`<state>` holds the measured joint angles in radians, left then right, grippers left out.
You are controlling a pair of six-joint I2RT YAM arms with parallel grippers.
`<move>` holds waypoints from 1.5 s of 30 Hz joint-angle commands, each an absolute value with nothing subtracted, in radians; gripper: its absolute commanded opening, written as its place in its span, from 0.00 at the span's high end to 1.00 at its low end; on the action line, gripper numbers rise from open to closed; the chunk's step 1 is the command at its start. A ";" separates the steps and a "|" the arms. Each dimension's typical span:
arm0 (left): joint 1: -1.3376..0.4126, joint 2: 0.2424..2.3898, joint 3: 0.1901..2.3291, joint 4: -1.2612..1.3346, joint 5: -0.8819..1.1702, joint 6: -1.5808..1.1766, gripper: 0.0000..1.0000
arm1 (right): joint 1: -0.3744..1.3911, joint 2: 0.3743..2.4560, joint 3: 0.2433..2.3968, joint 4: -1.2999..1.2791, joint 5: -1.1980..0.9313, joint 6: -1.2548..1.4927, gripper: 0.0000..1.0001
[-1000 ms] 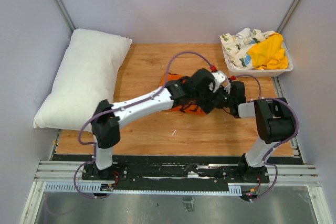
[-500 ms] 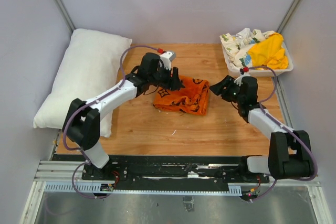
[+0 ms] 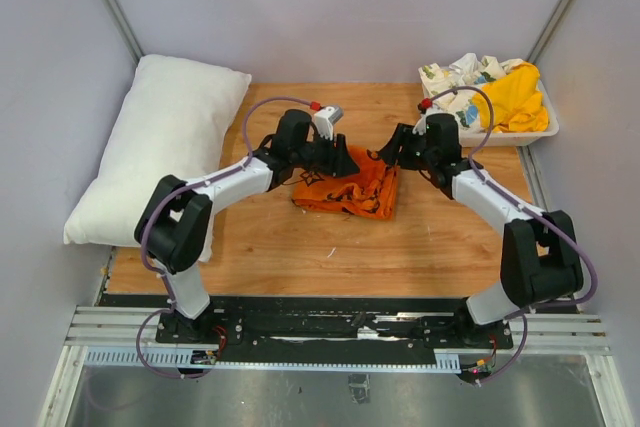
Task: Remove the pillowcase from the pillow
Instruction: Fold the pillowcase at the center of the board, then adjust the pillowcase at the center of the board.
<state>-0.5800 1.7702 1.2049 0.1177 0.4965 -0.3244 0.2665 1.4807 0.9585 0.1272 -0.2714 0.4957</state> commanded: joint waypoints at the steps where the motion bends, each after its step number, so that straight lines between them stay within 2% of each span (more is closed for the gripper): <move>1: -0.608 1.778 1.161 0.211 0.545 -0.372 0.53 | 0.273 1.529 0.980 0.035 -0.195 0.409 0.48; 9: -0.653 1.817 1.121 0.293 0.573 -0.447 0.54 | 0.228 1.670 0.979 0.105 -0.199 0.404 0.61; 14: -0.683 1.839 1.125 0.298 0.568 -0.462 0.54 | 0.129 1.794 0.969 0.226 -0.283 0.519 0.70; 24: -0.754 1.895 1.168 0.333 0.584 -0.515 0.52 | 0.117 1.910 0.985 0.311 -0.380 0.611 0.70; 26: -0.758 1.882 1.183 0.305 0.569 -0.500 0.44 | 0.117 1.908 0.975 0.317 -0.386 0.615 0.70; 30: -0.758 1.799 1.218 0.152 0.417 -0.373 0.12 | 0.117 1.891 0.955 0.321 -0.391 0.613 0.68; 33: -0.759 1.743 1.235 0.049 0.294 -0.270 0.03 | 0.118 1.880 0.946 0.324 -0.401 0.616 0.67; 37: -0.772 1.694 1.206 0.011 0.189 -0.145 0.04 | 0.118 1.873 0.942 0.334 -0.416 0.625 0.66; 41: -0.834 1.704 1.195 -0.027 0.112 -0.033 0.12 | 0.117 1.864 0.940 0.333 -0.427 0.628 0.65; 45: -0.862 1.786 1.270 -0.073 0.051 -0.058 0.20 | 0.118 1.851 0.931 0.333 -0.429 0.626 0.65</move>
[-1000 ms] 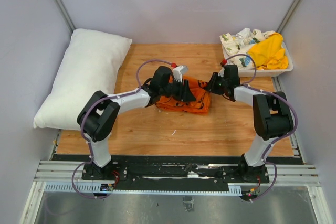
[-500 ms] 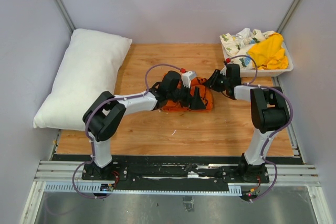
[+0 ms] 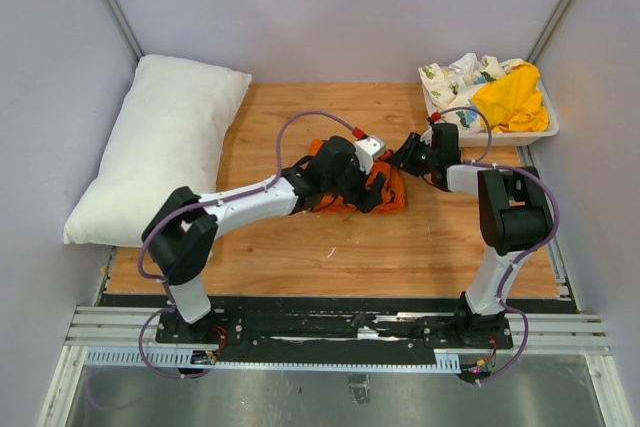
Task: Remove the pillowcase from the pillow
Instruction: Adjust the pillowcase at the center of the board.
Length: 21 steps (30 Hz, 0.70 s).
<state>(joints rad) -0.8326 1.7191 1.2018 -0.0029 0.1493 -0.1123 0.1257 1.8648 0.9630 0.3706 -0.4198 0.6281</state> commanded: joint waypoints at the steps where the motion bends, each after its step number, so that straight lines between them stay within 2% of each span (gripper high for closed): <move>1: -0.868 1.797 1.281 -0.068 0.043 -0.063 0.22 | 0.118 1.848 0.928 0.333 -0.429 0.625 0.65; 10: -0.900 1.894 1.389 -0.090 0.032 -0.051 0.29 | 0.117 1.847 0.893 0.340 -0.432 0.616 0.64; 15: -0.906 1.916 1.395 -0.085 0.051 -0.062 0.30 | 0.118 1.845 0.887 0.346 -0.436 0.615 0.64; 21: -0.916 1.951 1.417 -0.106 0.029 -0.064 0.36 | 0.118 1.844 0.887 0.347 -0.440 0.617 0.64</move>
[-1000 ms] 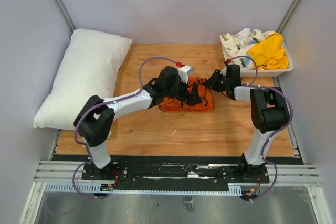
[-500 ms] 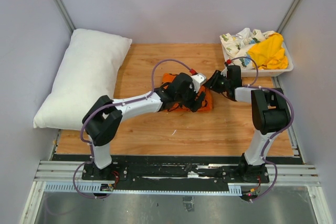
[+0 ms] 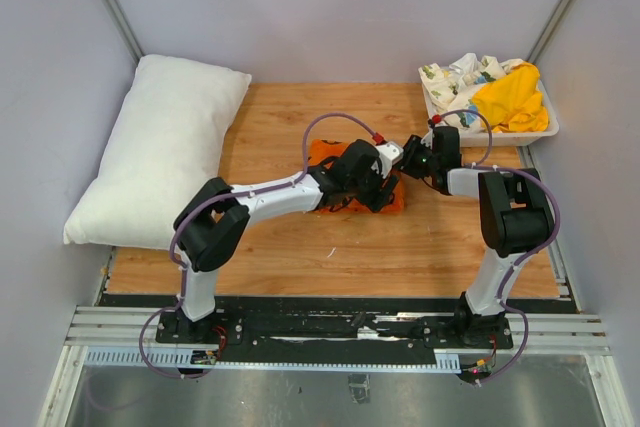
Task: Remove the pillowcase from the pillow
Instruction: Adjust the pillowcase at the center of the board.
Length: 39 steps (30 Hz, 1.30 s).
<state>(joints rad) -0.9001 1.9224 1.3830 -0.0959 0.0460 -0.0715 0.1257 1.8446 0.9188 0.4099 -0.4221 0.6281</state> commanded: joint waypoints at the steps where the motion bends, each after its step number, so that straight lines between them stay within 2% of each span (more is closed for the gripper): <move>1: -0.917 1.954 1.417 -0.107 0.025 -0.064 0.37 | 0.118 1.844 0.886 0.348 -0.440 0.616 0.64; 7: -0.919 1.963 1.419 -0.115 0.024 -0.060 0.52 | 0.118 1.844 0.878 0.353 -0.440 0.616 0.64; 10: -0.920 1.960 1.423 -0.120 0.028 -0.060 0.54 | 0.117 1.841 0.876 0.352 -0.440 0.616 0.64; 11: -0.920 1.955 1.423 -0.120 0.034 -0.059 0.58 | 0.118 1.841 0.877 0.352 -0.440 0.615 0.64; 15: -0.920 1.947 1.436 -0.120 0.068 -0.059 0.88 | 0.116 1.840 0.878 0.352 -0.443 0.615 0.64; 17: -0.920 1.947 1.452 -0.131 0.087 -0.063 0.91 | 0.116 1.838 0.877 0.353 -0.443 0.615 0.64; 21: -0.920 1.943 1.497 -0.162 0.134 -0.070 0.91 | 0.117 1.834 0.875 0.352 -0.442 0.616 0.63; 25: -0.920 1.944 1.559 -0.213 0.166 -0.072 0.82 | 0.117 1.836 0.876 0.352 -0.445 0.616 0.63; 26: -0.920 1.943 1.569 -0.222 0.167 -0.071 0.83 | 0.117 1.837 0.876 0.353 -0.445 0.616 0.63; 29: -0.920 1.938 1.586 -0.245 0.165 -0.067 0.94 | 0.117 1.836 0.876 0.353 -0.446 0.615 0.63; 32: -0.919 1.936 1.601 -0.253 0.147 -0.071 0.93 | 0.117 1.837 0.875 0.354 -0.448 0.616 0.63; 35: -0.920 1.964 1.625 -0.264 0.140 -0.087 0.84 | 0.116 1.839 0.874 0.359 -0.449 0.619 0.63; 39: -0.920 2.021 1.650 -0.282 0.164 -0.116 0.56 | 0.116 1.836 0.870 0.360 -0.453 0.620 0.63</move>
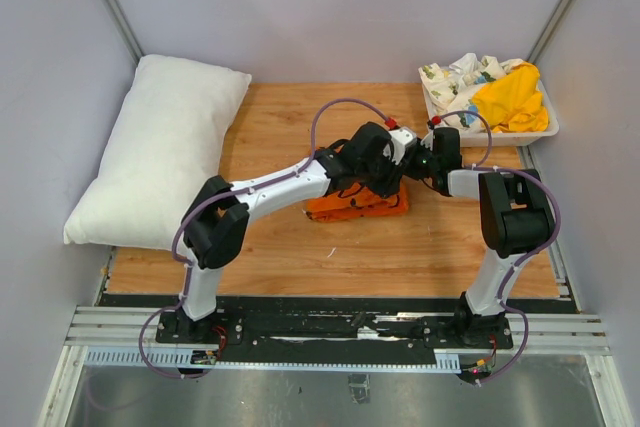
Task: Remove the pillowcase from the pillow
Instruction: Adjust the pillowcase at the center of the board.
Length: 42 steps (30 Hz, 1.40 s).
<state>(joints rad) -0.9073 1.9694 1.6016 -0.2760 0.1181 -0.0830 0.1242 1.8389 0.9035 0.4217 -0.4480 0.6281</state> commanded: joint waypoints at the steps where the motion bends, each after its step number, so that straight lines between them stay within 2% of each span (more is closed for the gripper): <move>1: -0.920 2.029 1.650 -0.281 0.167 -0.123 0.51 | 0.116 1.834 0.870 0.360 -0.451 0.619 0.63; 5: -0.920 2.022 1.628 -0.263 0.178 -0.132 0.37 | 0.116 1.831 0.864 0.360 -0.449 0.617 0.63; 9: -0.920 2.015 1.618 -0.266 0.171 -0.127 0.37 | 0.117 1.833 0.864 0.363 -0.452 0.618 0.63; 12: -0.920 2.019 1.618 -0.274 0.161 -0.126 0.44 | 0.117 1.833 0.862 0.364 -0.454 0.619 0.63; 15: -0.920 2.019 1.606 -0.271 0.156 -0.127 0.61 | 0.116 1.833 0.861 0.365 -0.454 0.618 0.63; 18: -0.920 2.025 1.601 -0.270 0.156 -0.128 0.65 | 0.117 1.836 0.860 0.367 -0.455 0.619 0.63; 21: -0.920 2.029 1.601 -0.268 0.172 -0.131 0.65 | 0.116 1.836 0.859 0.370 -0.457 0.621 0.63; 23: -0.920 2.022 1.598 -0.253 0.208 -0.134 0.56 | 0.117 1.835 0.858 0.370 -0.457 0.622 0.62; 27: -0.904 1.933 1.524 -0.164 0.182 -0.139 0.26 | 0.116 1.806 0.855 0.370 -0.467 0.626 0.62; 29: -0.826 1.846 1.433 -0.050 0.225 -0.182 0.14 | 0.115 1.760 0.854 0.357 -0.472 0.629 0.60; 31: -0.718 1.780 1.356 0.032 0.327 -0.254 0.10 | 0.117 1.693 0.854 0.331 -0.469 0.622 0.53; 34: -0.617 1.730 1.280 0.075 0.331 -0.294 0.09 | 0.117 1.575 0.868 0.250 -0.427 0.591 0.33; 35: -0.603 1.718 1.261 0.080 0.309 -0.294 0.09 | 0.119 1.537 0.876 0.224 -0.407 0.580 0.24; 36: -0.594 1.710 1.239 0.091 0.291 -0.296 0.09 | 0.120 1.498 0.878 0.194 -0.384 0.575 0.04; 37: -0.590 1.699 1.213 0.112 0.276 -0.305 0.09 | 0.121 1.461 0.878 0.182 -0.365 0.572 0.01; 40: -0.587 1.667 1.141 0.207 0.249 -0.347 0.11 | 0.149 1.362 0.861 0.202 -0.316 0.594 0.01; 41: -0.585 1.655 1.106 0.252 0.246 -0.360 0.24 | 0.166 1.346 0.855 0.224 -0.310 0.612 0.01; 42: -0.583 1.642 1.080 0.294 0.251 -0.374 0.32 | 0.197 1.339 0.848 0.255 -0.311 0.636 0.01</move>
<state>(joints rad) -0.5556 1.6859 1.1687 0.1200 0.2481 -0.3103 0.1333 1.3888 0.8658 0.2379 -0.3695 0.5987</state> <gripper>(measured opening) 0.798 0.985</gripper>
